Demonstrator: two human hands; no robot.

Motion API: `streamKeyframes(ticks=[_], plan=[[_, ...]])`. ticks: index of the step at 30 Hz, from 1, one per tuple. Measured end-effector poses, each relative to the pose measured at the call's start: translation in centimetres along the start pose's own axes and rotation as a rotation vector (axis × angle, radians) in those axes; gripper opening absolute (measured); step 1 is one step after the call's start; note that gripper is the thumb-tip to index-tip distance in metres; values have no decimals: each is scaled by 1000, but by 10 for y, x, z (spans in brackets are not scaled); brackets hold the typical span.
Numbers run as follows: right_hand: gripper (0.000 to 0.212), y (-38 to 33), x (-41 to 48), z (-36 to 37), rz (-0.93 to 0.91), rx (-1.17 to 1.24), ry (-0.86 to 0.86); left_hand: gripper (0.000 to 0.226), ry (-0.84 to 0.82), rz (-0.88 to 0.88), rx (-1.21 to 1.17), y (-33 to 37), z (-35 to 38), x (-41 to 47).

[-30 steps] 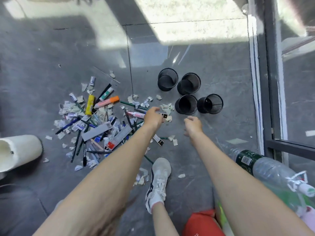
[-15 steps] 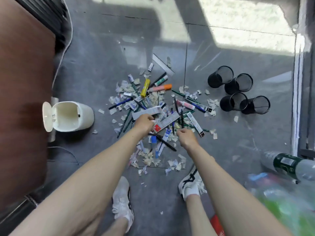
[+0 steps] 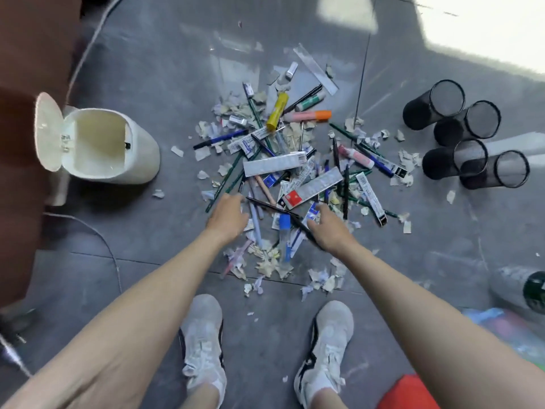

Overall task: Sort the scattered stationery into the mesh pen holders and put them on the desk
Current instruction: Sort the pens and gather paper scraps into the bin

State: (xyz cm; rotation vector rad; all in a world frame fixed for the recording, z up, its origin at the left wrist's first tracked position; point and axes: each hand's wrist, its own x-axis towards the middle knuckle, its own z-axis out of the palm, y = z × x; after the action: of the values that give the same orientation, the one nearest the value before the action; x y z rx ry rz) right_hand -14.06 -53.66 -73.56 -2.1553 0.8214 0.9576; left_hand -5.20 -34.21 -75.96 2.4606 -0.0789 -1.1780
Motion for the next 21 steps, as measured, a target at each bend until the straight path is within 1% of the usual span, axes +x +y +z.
streamKeyframes(ticks=[3, 4, 6, 8, 10, 12, 14, 16, 18, 19, 21], plan=[[50, 24, 27, 3, -99, -149, -5, 37, -52, 159, 112, 0, 29, 18], [49, 31, 35, 2, -117, -178, -4, 37, -44, 202, 134, 1, 36, 25], [46, 43, 51, 0, -130, -192, 34, 40, 23, 282, 153, 4, 44, 41], [36, 51, 63, -3, -123, -233, 110, 35, 129, 369, 194, 11, 45, 56], [27, 58, 70, -4, -113, -274, 203, 34, 214, 483, 302, 27, 44, 70], [23, 65, 75, -6, -137, -312, 320, 36, 266, 638, 378, 52, 44, 83], [22, 71, 83, -12, -120, -316, 457, 38, 289, 831, 452, 77, 48, 97], [32, 78, 95, -25, -62, -278, 542, 42, 291, 1030, 604, 100, 53, 110], [47, 91, 109, -43, 2, -210, 571, 44, 321, 1177, 728, 119, 62, 119], [51, 95, 115, -53, 31, -150, 581, 45, 313, 1198, 780, 128, 64, 122], [51, 107, 128, -74, 66, -37, 596, 59, 263, 1142, 836, 144, 69, 125]])
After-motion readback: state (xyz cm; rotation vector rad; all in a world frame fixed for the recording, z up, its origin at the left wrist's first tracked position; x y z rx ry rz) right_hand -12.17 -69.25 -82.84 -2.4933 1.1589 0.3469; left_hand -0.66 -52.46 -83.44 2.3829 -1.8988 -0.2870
